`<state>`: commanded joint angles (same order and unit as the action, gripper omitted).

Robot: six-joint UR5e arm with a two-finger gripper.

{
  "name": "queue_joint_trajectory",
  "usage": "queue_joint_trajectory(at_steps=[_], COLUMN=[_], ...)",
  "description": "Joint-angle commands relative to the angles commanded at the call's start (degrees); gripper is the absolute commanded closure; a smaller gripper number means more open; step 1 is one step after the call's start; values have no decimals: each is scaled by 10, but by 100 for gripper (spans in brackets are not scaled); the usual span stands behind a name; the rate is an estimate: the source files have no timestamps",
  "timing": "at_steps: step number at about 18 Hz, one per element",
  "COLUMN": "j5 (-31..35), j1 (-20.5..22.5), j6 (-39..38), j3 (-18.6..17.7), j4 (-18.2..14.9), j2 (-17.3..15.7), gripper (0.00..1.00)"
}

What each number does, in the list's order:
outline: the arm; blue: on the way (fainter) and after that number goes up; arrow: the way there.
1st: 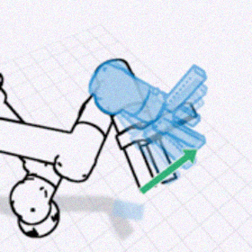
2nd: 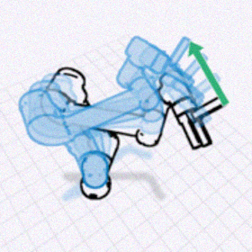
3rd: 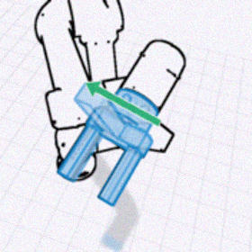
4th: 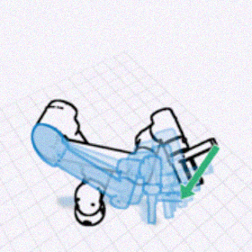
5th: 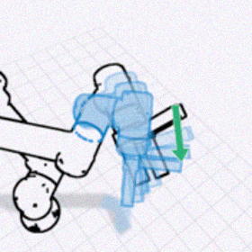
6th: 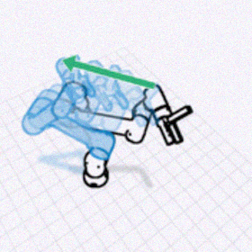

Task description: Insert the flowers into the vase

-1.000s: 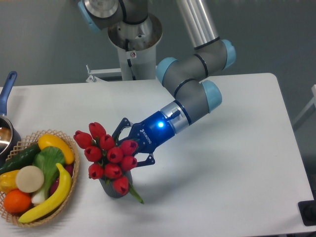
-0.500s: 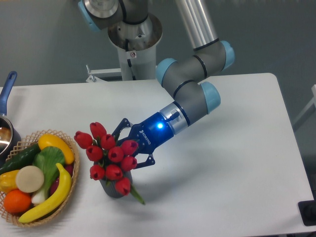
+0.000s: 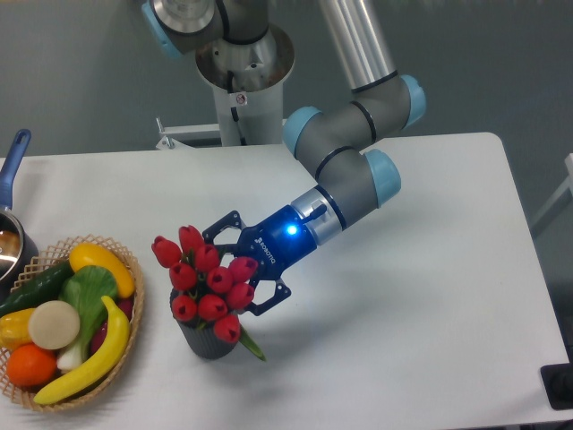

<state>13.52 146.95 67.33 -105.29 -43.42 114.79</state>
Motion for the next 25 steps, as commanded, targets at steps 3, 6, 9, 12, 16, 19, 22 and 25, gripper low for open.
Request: queue_joint_trajectory(at_steps=[3,6,9,12,16,19,22,25], j5=[4,54,103,127,221,288,405,484], j1=[1,1,2,1,1,1,8,30], j6=[0,1,-2,-1,-4,-1,2,4], j3=[-1,-4,-4,-4,-4,2,5,4], j4=[-1,0,0,-1,-2,-1,-2,-1], j2=[-6,-21,-35,-54,-95,-133,-156,-174], gripper=[0,0,0,0,0,0,0,0])
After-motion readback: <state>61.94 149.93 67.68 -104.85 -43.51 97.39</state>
